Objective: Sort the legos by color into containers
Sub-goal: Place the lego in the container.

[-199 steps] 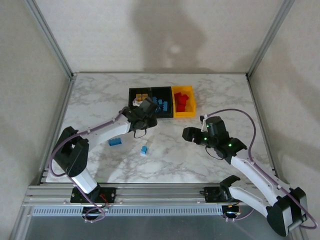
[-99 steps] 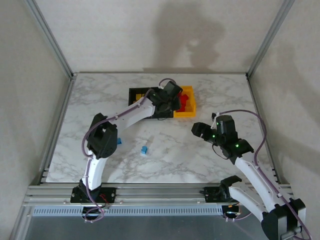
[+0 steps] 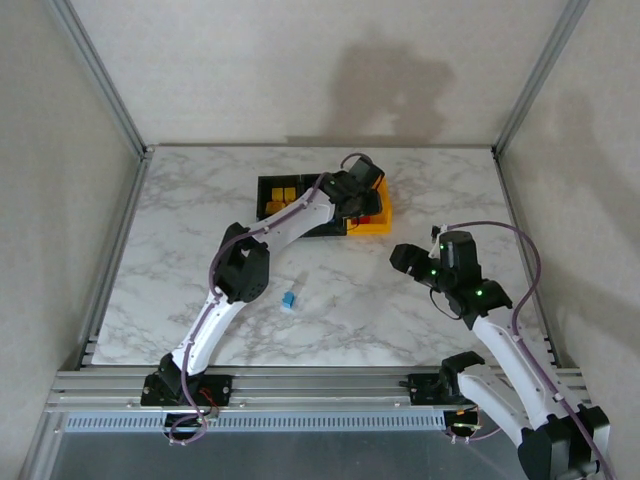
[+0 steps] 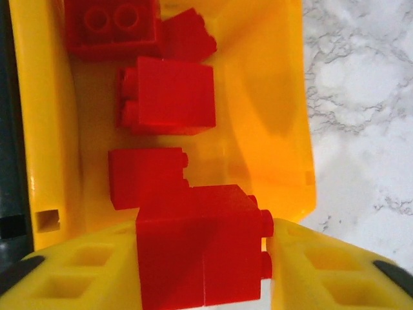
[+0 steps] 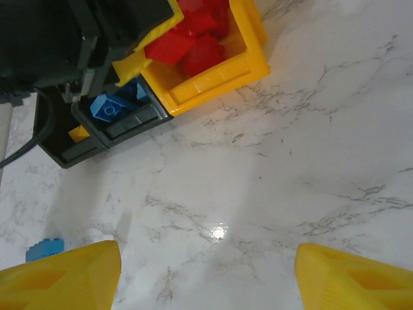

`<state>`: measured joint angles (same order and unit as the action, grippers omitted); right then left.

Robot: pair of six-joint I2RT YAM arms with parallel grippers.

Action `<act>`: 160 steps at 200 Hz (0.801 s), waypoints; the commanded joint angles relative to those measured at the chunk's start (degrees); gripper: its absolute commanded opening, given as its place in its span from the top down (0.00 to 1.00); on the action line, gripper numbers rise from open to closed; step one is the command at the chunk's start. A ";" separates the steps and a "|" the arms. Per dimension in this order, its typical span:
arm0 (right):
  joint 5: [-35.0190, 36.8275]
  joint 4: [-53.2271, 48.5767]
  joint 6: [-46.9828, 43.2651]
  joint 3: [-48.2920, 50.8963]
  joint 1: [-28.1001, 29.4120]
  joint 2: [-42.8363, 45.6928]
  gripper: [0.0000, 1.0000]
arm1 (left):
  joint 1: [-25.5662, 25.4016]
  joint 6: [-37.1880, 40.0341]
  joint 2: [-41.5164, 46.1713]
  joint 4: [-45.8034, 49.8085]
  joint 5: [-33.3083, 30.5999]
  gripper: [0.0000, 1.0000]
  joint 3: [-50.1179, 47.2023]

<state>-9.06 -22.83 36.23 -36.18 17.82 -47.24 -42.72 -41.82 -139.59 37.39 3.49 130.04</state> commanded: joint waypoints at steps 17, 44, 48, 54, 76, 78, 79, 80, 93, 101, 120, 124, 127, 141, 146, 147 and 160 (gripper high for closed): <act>-1.19 -0.76 -0.67 1.05 -0.69 0.92 0.28 | -0.52 0.52 -0.44 1.04 1.38 0.43 3.32; -1.40 -0.86 -0.68 1.18 -0.69 1.27 0.29 | -0.52 0.54 0.40 0.43 1.74 0.41 3.38; -1.48 -0.90 -0.65 1.13 -0.63 1.25 0.29 | -0.52 0.52 0.58 0.48 1.90 0.41 3.37; -1.56 -1.04 -0.76 1.16 -0.67 1.37 0.29 | -0.61 0.51 1.01 0.51 2.11 0.41 3.27; -2.39 -1.20 -1.29 0.96 -0.68 2.16 0.28 | -1.26 1.24 4.24 0.62 1.87 0.41 1.55; -2.55 -1.24 -1.37 0.97 -0.64 2.27 0.28 | -1.34 1.36 4.76 0.59 1.76 0.41 1.19; -2.59 -1.20 -1.40 0.91 -0.66 2.30 0.28 | -1.42 1.42 4.90 0.59 1.69 0.41 1.01; -2.65 -1.27 -1.45 0.93 -0.67 2.32 0.28 | -1.45 1.49 5.09 0.59 1.61 0.41 0.74; -3.02 -1.56 -2.31 0.45 -0.69 2.64 0.28 | -1.97 2.30 9.69 -0.39 0.59 0.41 -3.43; -3.49 -1.73 -2.96 0.12 -0.67 2.68 0.28 | -2.15 2.73 12.94 -1.49 0.38 0.41 -7.26; -5.99 -1.74 -4.68 -0.57 -0.66 2.41 0.28 | -2.35 3.49 21.61 -4.81 0.45 0.41 -18.98; -6.51 -1.63 -4.95 -0.64 -0.56 2.38 0.28 | -2.37 3.58 23.51 -5.58 0.53 0.41 -21.65; -6.89 -1.51 -5.16 -0.63 -0.58 2.39 0.28 | -2.37 3.67 24.93 -6.18 0.55 0.41 -23.59; -8.70 -1.17 -5.96 -0.73 -0.44 2.42 0.28 | -2.35 3.85 31.08 -8.42 0.63 0.41 -32.20; -9.45 -1.08 -6.35 -0.86 -0.33 2.42 0.28 | -2.29 4.06 33.18 -8.63 0.63 0.41 -34.72; -9.51 -1.08 -6.44 -0.84 -0.33 2.38 0.28 | -2.29 4.09 33.56 -8.72 0.64 0.41 -35.23; -10.50 -0.97 -7.16 -1.22 0.48 2.17 0.28 | -2.34 4.45 38.14 -9.17 0.48 0.41 -41.27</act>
<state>-15.40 -23.83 32.03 -35.83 17.52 -45.21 -45.19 -39.57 -109.34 31.40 4.34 97.95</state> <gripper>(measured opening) 0.718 0.590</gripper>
